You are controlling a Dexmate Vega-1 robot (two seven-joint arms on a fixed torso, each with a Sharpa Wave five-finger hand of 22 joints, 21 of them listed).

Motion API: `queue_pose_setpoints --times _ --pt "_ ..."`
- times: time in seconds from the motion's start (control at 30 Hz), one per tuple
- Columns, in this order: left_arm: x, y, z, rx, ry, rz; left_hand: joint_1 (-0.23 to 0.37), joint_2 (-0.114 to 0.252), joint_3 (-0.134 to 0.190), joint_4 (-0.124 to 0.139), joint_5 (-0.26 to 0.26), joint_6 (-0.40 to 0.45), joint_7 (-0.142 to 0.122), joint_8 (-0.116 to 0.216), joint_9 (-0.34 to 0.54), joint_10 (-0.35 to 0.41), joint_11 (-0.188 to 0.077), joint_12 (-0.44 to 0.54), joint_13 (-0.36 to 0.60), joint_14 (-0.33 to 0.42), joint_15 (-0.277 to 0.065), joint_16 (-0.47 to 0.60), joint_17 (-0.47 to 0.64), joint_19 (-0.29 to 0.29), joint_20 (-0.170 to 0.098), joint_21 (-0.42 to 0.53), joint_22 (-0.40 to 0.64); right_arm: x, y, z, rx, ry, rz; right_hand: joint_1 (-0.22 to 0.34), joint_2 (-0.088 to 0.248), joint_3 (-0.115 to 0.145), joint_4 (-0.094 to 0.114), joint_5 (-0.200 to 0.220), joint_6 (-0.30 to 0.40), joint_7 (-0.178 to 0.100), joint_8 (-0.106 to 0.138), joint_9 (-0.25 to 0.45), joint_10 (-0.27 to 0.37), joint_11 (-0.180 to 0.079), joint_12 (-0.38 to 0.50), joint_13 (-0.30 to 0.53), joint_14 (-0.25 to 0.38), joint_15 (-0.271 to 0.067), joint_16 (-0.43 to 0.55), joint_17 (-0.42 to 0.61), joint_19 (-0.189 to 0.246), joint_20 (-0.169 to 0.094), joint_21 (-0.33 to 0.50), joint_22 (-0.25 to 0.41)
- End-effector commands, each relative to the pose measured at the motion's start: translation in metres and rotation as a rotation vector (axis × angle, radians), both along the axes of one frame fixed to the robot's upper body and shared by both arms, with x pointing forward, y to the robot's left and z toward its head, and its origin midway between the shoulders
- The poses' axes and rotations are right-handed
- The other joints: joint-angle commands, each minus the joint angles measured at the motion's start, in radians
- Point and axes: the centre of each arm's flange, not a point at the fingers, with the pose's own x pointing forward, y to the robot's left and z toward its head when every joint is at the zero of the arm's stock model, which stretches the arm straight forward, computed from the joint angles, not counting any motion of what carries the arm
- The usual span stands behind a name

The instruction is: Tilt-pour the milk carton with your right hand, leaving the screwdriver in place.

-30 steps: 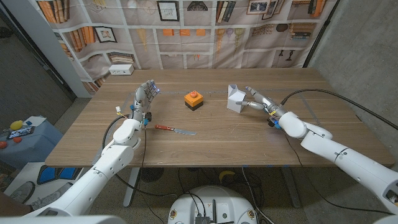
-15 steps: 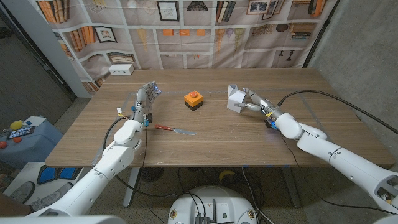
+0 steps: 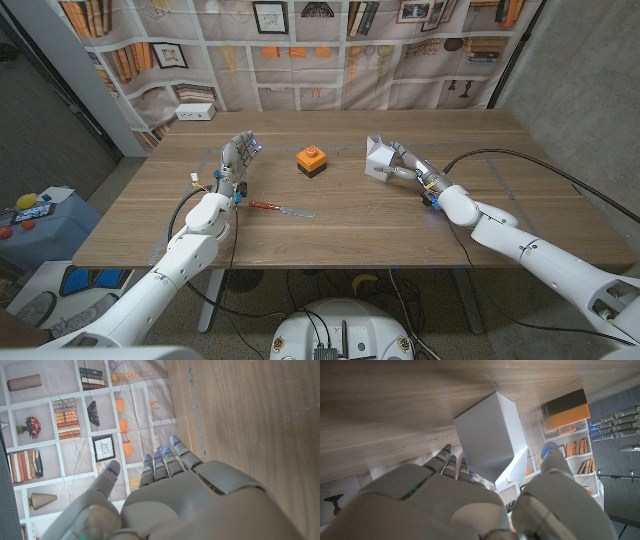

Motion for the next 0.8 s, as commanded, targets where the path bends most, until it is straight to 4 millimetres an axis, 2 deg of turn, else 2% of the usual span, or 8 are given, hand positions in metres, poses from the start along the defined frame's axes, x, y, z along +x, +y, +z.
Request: queue_pose_setpoints --times 0.03,0.17,0.23,0.47,0.5,0.73,0.8 --pt "0.008 -0.002 0.002 0.010 0.017 -0.016 -0.001 0.067 0.004 0.004 0.004 0.015 -0.001 0.000 0.005 0.017 0.001 -0.002 0.002 0.017 0.000 0.000 0.003 0.013 0.001 -0.004 0.001 0.004 0.009 -0.004 0.061 -0.039 -0.022 0.033 -0.017 0.004 -0.004 0.012 -0.052 -0.012 0.015 0.006 0.039 -0.017 0.013 0.004 0.020 -0.004 0.013 0.003 0.025 -0.005 0.007 0.004" --pt "0.011 -0.002 0.004 0.012 0.021 -0.020 -0.002 0.066 0.004 0.005 0.004 0.020 0.002 0.001 0.006 0.022 -0.001 -0.001 0.002 0.026 0.001 0.001 0.003 0.020 0.005 -0.004 0.001 0.006 0.010 -0.005 0.095 -0.044 -0.018 0.065 -0.019 0.008 -0.006 0.021 -0.020 -0.012 0.033 0.008 0.073 -0.028 0.020 0.005 0.035 -0.013 0.018 0.002 0.041 -0.010 0.007 0.003" --pt "0.012 -0.001 0.006 0.013 0.023 -0.021 -0.002 0.066 0.004 0.005 0.004 0.022 0.002 0.001 0.006 0.024 -0.001 -0.001 0.002 0.028 0.000 0.002 0.003 0.021 0.005 -0.005 0.001 0.007 0.011 -0.005 0.106 -0.046 -0.014 0.084 -0.016 0.013 -0.006 0.023 -0.003 -0.004 0.042 0.009 0.083 -0.031 0.021 0.005 0.041 -0.016 0.021 0.003 0.044 -0.012 0.005 0.003" --pt "0.017 0.000 0.009 0.016 0.033 -0.026 -0.003 0.066 0.004 0.008 0.004 0.028 0.005 0.001 0.006 0.031 0.000 0.000 0.003 0.047 0.000 0.006 0.003 0.028 0.007 -0.008 0.002 0.010 0.015 -0.007 0.136 -0.047 -0.007 0.129 -0.009 0.027 -0.008 0.019 0.020 -0.016 0.059 0.013 0.109 -0.042 0.024 0.006 0.058 -0.026 0.027 0.002 0.062 -0.016 0.006 0.003" --pt "0.017 0.000 0.010 0.016 0.033 -0.027 -0.003 0.065 0.004 0.008 0.004 0.027 0.004 0.001 0.006 0.032 -0.001 0.000 0.003 0.048 -0.001 0.006 0.003 0.028 0.008 -0.008 0.002 0.010 0.015 -0.008 0.138 -0.047 -0.010 0.140 -0.006 0.030 -0.009 0.017 0.025 -0.025 0.064 0.014 0.112 -0.044 0.023 0.006 0.061 -0.029 0.028 0.002 0.065 -0.016 0.005 0.003" --pt "0.021 -0.002 0.013 0.020 0.034 -0.036 -0.004 0.065 0.004 0.011 0.004 0.031 0.006 0.001 0.006 0.036 0.001 -0.001 0.003 0.055 -0.002 0.005 0.004 0.035 0.012 -0.010 0.002 0.012 0.015 -0.010 0.154 -0.043 -0.021 0.187 -0.004 0.042 -0.010 0.008 0.035 -0.028 0.078 0.019 0.133 -0.063 0.024 0.008 0.074 -0.040 0.033 0.002 0.078 -0.023 0.004 0.003" --pt "0.022 -0.003 0.013 0.021 0.034 -0.039 -0.004 0.064 0.004 0.011 0.004 0.032 0.005 0.001 0.006 0.037 0.002 -0.001 0.003 0.057 -0.002 0.006 0.004 0.037 0.014 -0.010 0.002 0.013 0.014 -0.011 0.153 -0.042 -0.024 0.205 -0.004 0.045 -0.009 0.004 0.055 -0.030 0.091 0.023 0.141 -0.063 0.024 0.009 0.080 -0.045 0.035 0.002 0.084 -0.027 0.004 0.004"
